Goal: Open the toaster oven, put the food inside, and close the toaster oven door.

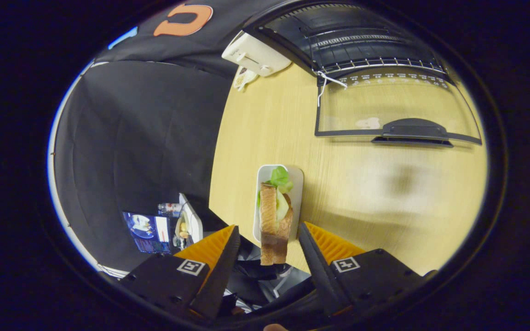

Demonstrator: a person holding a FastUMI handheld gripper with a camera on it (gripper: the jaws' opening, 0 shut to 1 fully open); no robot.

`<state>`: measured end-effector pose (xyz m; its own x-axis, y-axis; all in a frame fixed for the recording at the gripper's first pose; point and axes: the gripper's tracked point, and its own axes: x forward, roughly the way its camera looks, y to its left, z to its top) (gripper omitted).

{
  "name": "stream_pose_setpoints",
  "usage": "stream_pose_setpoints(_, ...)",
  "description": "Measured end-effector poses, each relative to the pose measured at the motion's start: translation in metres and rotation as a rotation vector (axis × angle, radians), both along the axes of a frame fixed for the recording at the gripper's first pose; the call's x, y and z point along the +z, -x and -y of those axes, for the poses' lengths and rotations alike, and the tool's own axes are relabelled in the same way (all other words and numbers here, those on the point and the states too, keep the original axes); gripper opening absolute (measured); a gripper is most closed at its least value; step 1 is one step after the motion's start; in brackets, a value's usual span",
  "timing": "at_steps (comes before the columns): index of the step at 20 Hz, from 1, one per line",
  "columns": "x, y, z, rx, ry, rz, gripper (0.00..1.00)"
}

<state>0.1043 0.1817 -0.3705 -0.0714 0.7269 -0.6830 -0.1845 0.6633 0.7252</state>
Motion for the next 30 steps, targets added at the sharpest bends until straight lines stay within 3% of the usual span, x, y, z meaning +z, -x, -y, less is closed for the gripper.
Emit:
stream_pose_setpoints(4, -0.009, 0.003, -0.005, 0.008, -0.003, -0.042, 0.76)
stream_pose_setpoints(8, -0.007, 0.004, -0.005, 0.025, -0.018, -0.038, 0.4)
stream_pose_setpoints(13, 0.025, 0.009, 0.004, 0.066, -0.049, 0.014, 0.31)
stream_pose_setpoints(16, 0.071, 0.016, 0.014, 0.04, -0.133, 0.035, 0.3)
stream_pose_setpoints(22, 0.131, -0.034, 0.058, -0.205, -0.25, 0.135, 0.3)
stream_pose_setpoints(25, 0.136, -0.074, 0.081, -0.364, -0.284, 0.146, 0.3)
stream_pose_setpoints(30, 0.112, -0.134, 0.101, -0.553, -0.31, 0.121, 0.3)
